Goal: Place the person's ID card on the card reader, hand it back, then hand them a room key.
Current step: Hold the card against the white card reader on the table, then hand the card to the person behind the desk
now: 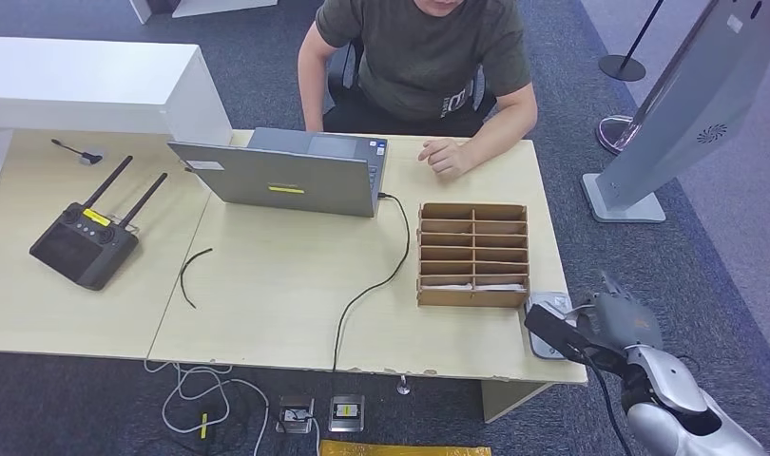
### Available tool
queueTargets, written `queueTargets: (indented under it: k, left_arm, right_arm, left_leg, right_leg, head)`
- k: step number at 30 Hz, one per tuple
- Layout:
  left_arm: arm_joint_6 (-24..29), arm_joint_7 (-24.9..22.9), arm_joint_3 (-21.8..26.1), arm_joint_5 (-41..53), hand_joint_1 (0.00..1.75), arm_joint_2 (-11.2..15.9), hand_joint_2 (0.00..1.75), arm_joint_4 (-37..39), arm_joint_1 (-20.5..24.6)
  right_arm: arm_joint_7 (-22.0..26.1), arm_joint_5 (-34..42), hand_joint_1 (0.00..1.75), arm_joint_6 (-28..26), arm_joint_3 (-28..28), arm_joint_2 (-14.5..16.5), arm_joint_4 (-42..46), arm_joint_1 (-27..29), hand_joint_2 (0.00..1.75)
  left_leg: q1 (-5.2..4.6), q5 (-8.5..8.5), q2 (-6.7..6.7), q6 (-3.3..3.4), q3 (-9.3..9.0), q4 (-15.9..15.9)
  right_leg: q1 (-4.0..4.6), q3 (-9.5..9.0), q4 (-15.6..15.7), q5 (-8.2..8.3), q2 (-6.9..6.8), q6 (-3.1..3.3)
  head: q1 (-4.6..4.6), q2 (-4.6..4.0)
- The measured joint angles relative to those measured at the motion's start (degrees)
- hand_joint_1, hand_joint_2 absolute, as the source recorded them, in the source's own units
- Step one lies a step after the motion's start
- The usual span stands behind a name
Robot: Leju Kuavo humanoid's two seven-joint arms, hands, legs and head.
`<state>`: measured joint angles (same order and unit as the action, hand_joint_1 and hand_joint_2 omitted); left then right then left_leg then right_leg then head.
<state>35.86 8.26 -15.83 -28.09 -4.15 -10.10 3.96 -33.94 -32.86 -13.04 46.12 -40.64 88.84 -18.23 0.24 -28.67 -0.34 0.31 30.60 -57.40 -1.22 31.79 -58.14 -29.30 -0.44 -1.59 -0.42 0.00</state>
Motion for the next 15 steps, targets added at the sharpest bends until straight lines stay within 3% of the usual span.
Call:
queueTargets:
  k: [15]
  left_arm:
    - [0.01,-0.18,-1.93,-0.38,0.00,0.44,0.00,-0.05,0.01]
  right_arm:
    - [1.20,3.64,1.75,-3.21,2.99,1.78,-5.09,-0.92,1.75]
  left_leg:
    - [0.00,0.00,0.00,0.00,-0.02,0.00]
  right_leg:
    - [0.00,0.00,0.00,0.00,0.02,0.00]
  head:
    - [0.00,0.00]
